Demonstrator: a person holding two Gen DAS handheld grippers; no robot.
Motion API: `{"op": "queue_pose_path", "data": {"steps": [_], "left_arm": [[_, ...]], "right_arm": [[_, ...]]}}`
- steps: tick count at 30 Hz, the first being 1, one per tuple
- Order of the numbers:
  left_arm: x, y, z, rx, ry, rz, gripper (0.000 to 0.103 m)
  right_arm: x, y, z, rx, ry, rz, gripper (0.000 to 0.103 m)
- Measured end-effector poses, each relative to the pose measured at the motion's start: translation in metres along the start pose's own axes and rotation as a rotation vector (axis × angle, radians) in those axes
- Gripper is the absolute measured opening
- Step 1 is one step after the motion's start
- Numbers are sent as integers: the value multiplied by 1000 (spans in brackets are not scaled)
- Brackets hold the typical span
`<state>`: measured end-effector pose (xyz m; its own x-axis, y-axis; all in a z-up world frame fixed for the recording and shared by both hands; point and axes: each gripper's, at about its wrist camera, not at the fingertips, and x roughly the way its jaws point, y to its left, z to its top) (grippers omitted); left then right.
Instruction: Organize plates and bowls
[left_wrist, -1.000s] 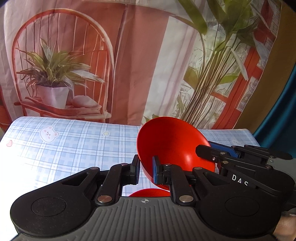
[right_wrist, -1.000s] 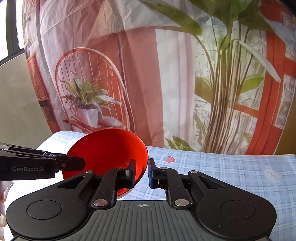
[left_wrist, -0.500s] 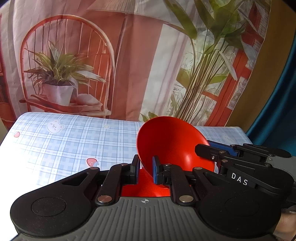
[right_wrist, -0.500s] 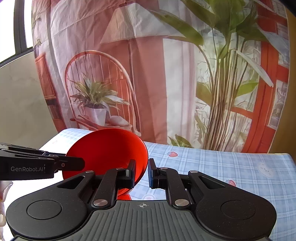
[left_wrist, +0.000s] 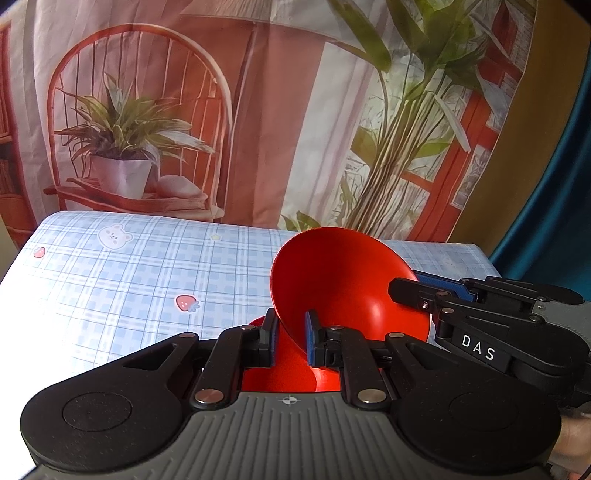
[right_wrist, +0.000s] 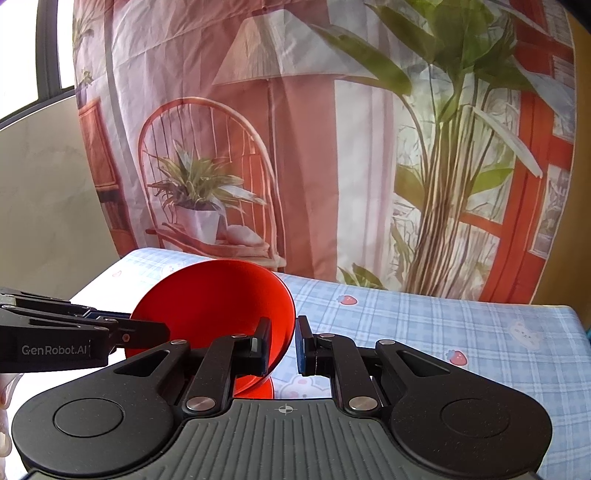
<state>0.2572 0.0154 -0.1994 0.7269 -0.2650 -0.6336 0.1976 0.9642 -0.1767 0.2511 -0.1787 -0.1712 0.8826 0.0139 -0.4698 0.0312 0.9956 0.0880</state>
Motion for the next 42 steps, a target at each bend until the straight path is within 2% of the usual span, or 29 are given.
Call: {"op": "queue_pose_path", "data": {"steps": [13,33,42], "left_arm": [[23,18,-26,-25,64,15,16],[38,26,-32,-18,101,25,16],[39,26,-33,-10,90,24,16]], "right_arm": [[31,13,-29,-22,82,2,13],[53,20,-44,-57,142,-2,14],[60,21,-48,-62,160,-9,16]]}}
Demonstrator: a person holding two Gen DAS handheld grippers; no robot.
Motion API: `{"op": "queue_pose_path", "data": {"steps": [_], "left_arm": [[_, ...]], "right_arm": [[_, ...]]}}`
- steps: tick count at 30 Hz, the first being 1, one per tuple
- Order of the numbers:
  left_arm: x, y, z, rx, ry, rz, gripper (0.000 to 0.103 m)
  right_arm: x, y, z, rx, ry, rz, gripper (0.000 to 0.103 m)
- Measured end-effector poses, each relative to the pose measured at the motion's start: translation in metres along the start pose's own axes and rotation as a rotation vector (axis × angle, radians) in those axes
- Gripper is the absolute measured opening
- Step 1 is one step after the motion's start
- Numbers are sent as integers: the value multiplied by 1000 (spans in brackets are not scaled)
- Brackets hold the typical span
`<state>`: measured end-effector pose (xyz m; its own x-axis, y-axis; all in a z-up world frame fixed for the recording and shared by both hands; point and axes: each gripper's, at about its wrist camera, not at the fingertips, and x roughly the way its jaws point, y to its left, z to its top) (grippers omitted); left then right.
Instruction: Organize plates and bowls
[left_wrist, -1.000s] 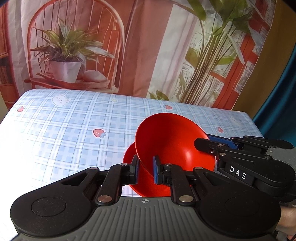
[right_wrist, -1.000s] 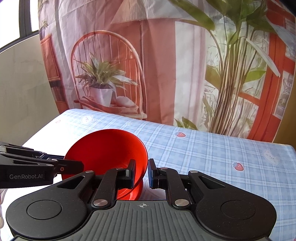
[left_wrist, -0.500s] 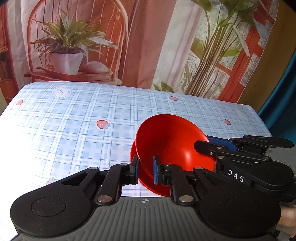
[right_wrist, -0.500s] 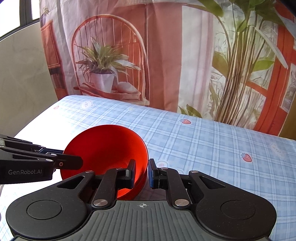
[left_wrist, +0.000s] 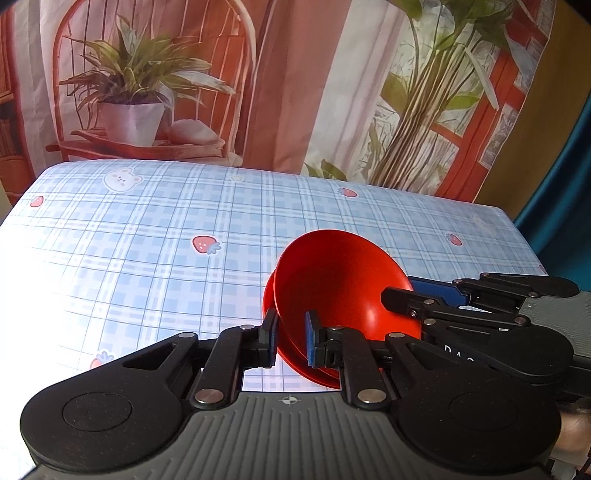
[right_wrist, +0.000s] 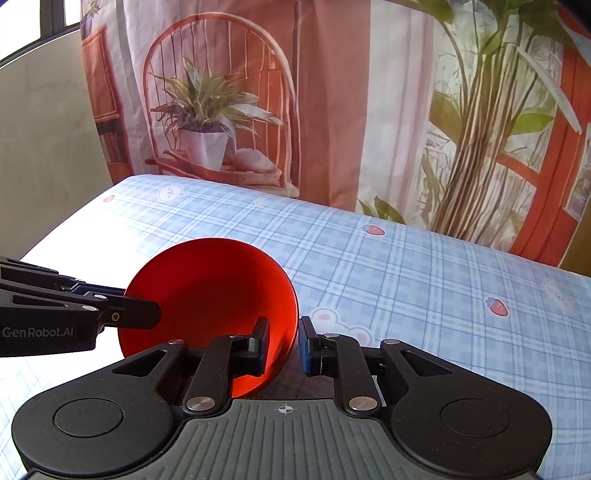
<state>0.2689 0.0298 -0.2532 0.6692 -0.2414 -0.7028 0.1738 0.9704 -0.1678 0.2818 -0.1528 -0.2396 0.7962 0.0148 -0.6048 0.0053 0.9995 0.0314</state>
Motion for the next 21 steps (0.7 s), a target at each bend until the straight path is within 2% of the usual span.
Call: {"op": "queue_pose_path", "data": {"steps": [9,16,21], "left_arm": [[1,8,-3,-23,10,19,16],[6,11,-5,-42,17,-4,16],[15,16,-9,-100,33,-52,19]], "right_arm": [[7,-3,-6,11,16,-3,17],[12,-3,-8,17,25,5,19],[18,-2,-11,21,36,22,19]]}}
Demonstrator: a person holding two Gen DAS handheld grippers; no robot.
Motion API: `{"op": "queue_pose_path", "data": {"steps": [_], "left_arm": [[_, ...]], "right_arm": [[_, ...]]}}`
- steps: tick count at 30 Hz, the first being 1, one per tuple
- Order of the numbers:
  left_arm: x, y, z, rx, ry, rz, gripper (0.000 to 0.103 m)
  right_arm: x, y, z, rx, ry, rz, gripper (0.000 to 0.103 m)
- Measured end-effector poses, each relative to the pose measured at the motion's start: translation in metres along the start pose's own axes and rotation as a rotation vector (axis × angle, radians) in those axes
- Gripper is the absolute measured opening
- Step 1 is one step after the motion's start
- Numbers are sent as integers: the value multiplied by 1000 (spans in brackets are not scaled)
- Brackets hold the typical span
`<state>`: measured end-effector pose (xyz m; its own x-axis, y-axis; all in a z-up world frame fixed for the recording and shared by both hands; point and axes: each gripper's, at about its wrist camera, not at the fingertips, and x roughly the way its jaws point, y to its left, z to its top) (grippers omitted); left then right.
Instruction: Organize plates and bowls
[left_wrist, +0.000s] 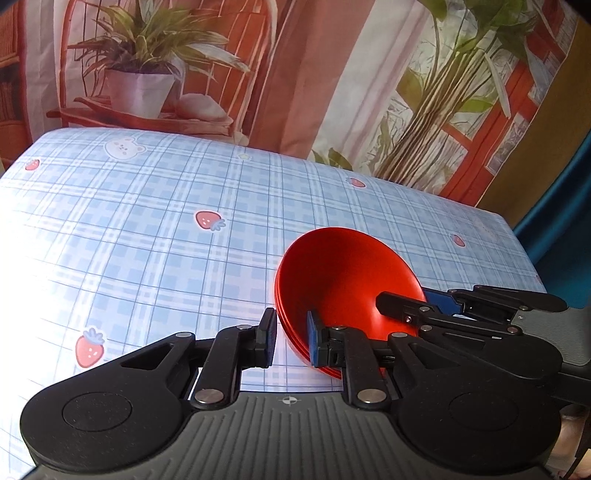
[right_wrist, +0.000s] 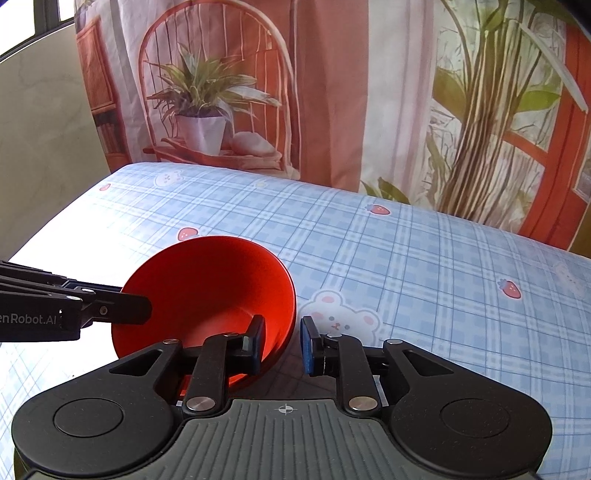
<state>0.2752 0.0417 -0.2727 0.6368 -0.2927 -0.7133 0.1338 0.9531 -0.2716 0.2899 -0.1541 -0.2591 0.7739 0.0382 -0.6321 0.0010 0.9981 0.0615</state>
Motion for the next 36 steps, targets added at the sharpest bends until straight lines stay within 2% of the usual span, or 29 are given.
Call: {"op": "queue_pose_path", "data": {"steps": [12,22,36], "left_arm": [[10,8,-3,-77,5,-63,20],[11,3,-2,-62,6,-50,20],[-14,-14,13,-5,-57,-43,20]], "right_arm": [[10,2,-5,-1,11,35,22],[5,-1,-3,19,-9,38,19],[-18,-9,9,52,-70,32,19]]}}
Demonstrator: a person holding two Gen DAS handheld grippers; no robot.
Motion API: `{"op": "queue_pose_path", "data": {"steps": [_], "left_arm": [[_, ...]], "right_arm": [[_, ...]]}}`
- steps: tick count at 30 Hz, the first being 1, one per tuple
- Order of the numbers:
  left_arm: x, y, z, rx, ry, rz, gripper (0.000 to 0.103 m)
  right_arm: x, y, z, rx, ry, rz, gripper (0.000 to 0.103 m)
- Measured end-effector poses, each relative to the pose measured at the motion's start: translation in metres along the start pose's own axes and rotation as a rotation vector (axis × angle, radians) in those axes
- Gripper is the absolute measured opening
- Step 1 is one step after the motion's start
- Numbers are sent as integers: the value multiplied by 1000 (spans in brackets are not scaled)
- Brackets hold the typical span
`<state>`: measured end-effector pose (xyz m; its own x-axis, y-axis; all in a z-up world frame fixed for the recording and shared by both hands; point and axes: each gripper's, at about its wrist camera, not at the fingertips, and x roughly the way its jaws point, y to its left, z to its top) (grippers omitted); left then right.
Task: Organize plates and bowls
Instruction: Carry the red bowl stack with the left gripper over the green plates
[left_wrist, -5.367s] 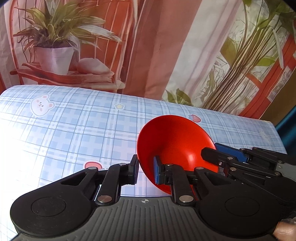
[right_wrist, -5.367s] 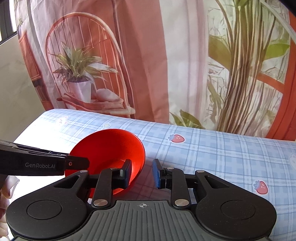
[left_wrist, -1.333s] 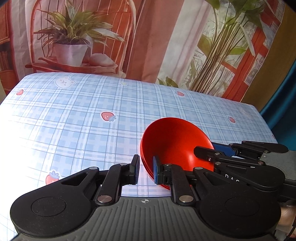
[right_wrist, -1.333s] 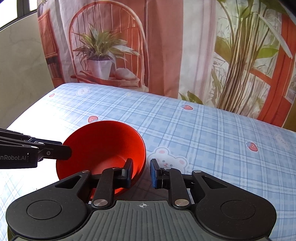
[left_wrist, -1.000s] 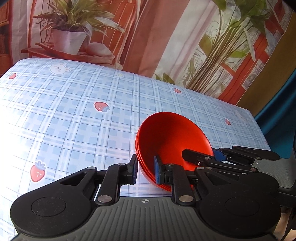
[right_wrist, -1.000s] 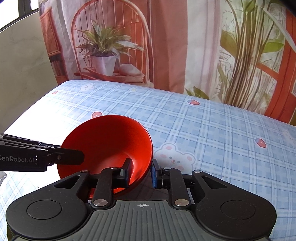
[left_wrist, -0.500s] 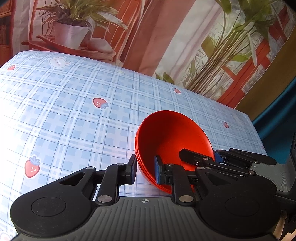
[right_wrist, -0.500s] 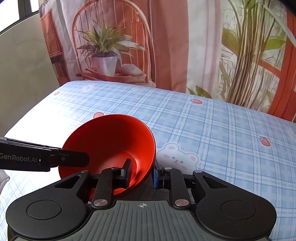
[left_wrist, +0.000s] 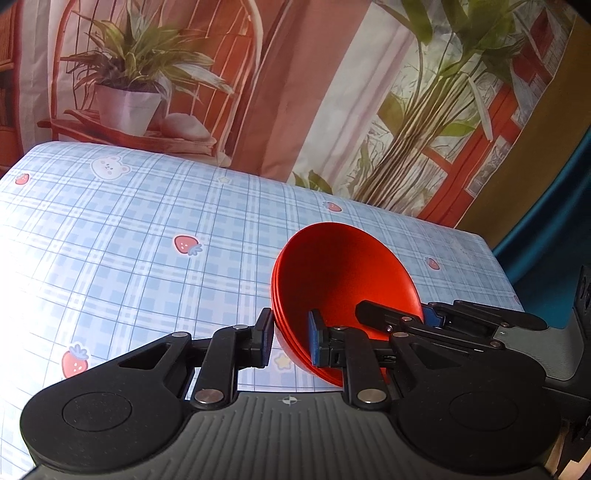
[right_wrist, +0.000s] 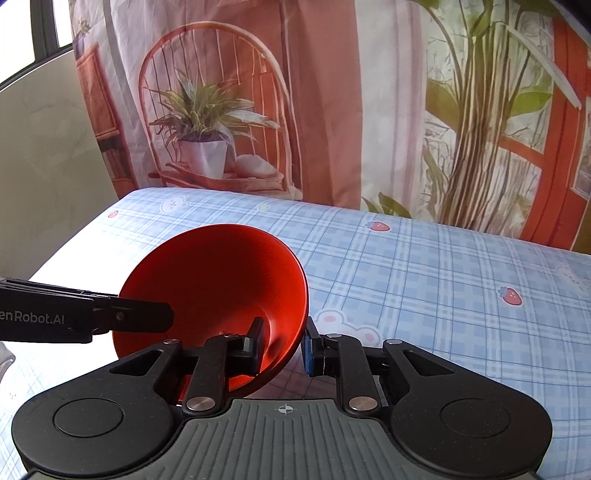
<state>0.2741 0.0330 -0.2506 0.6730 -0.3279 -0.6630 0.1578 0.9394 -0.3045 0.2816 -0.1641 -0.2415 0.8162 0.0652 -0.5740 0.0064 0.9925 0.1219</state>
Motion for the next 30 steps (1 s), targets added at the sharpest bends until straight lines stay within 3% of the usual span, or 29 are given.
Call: {"op": "queue_pose_path", "data": {"steps": [18,30], "left_arm": [[-50,-34,-1,65,-62,20,20],[-83,-48,-15,95,-90,27,20]], "right_arm": [[-60,5,12,-4,-87,7,19],[-101,13,3,-13,-115,17,19]]}}
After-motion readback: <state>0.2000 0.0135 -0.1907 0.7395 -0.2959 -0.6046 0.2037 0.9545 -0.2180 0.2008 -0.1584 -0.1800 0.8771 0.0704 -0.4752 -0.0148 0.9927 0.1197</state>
